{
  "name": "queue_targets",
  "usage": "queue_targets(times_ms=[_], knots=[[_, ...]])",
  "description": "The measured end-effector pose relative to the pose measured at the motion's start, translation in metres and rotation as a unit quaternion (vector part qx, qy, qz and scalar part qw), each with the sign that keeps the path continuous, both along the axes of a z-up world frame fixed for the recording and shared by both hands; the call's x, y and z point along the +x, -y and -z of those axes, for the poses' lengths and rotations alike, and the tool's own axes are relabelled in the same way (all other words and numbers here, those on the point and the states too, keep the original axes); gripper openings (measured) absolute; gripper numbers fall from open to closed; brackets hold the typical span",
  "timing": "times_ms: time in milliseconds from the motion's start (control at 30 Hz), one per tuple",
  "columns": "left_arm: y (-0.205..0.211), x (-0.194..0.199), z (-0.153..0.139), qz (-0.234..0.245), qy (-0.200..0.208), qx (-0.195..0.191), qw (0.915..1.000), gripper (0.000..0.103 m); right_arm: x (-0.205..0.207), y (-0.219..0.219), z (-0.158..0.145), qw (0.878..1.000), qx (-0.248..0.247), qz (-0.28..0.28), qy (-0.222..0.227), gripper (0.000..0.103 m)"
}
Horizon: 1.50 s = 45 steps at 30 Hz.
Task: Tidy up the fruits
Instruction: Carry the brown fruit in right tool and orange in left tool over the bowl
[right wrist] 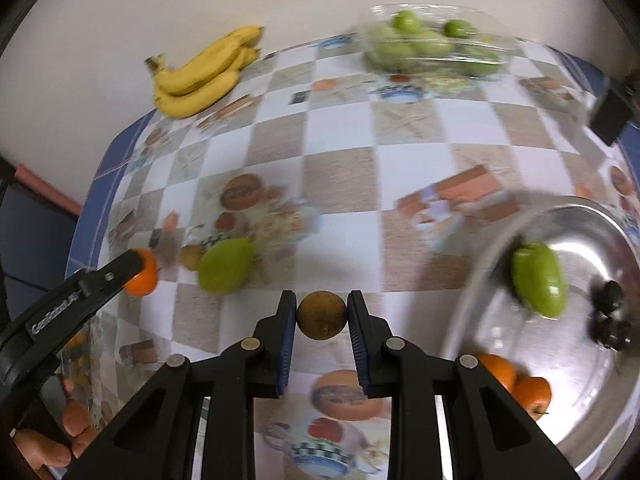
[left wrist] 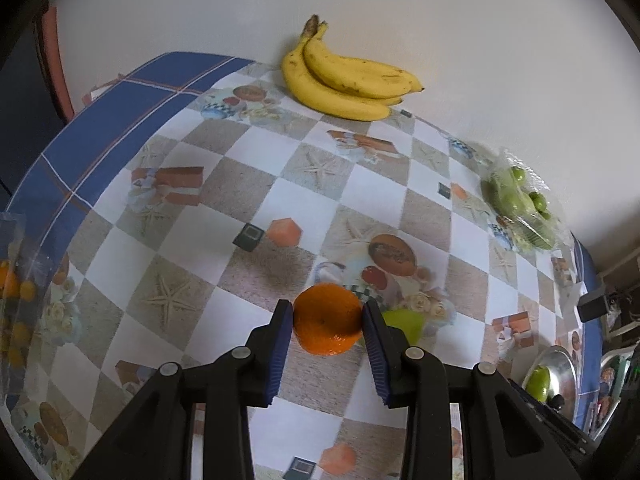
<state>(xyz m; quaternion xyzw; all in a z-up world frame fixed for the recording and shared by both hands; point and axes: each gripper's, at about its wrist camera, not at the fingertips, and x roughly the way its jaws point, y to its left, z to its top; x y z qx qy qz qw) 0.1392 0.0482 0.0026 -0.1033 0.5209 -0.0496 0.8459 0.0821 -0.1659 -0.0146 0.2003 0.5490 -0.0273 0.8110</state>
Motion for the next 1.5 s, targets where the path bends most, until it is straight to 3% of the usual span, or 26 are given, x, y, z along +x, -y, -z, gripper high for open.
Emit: queue_targets(times_ms=[467, 667, 800, 1100, 1500], knots=[[0.087, -0.03, -0.019, 0.085, 0.02, 0.013, 0.9961, 0.038, -0.042, 0.103, -0.019, 0.993, -0.004, 0.119, -0.003, 0.027], [0.141, -0.049, -0.017, 0.151, 0.015, 0.008, 0.9883, 0.038, -0.063, 0.144, -0.021, 0.986, 0.0, 0.166, -0.003, 0.027], [0.18, -0.066, -0.015, 0.204, 0.015, 0.008, 0.9788, 0.038, -0.076, 0.166, -0.024, 0.983, 0.001, 0.185, 0.001, 0.027], [0.235, -0.089, -0.001, 0.277, 0.019, 0.029, 0.9604, 0.038, -0.08, 0.18, -0.013, 0.983, 0.022, 0.185, 0.006, 0.027], [0.245, -0.089, 0.019, 0.283, 0.007, 0.033, 0.9585, 0.038, -0.072, 0.176, 0.023, 0.983, 0.041, 0.176, -0.038, 0.027]])
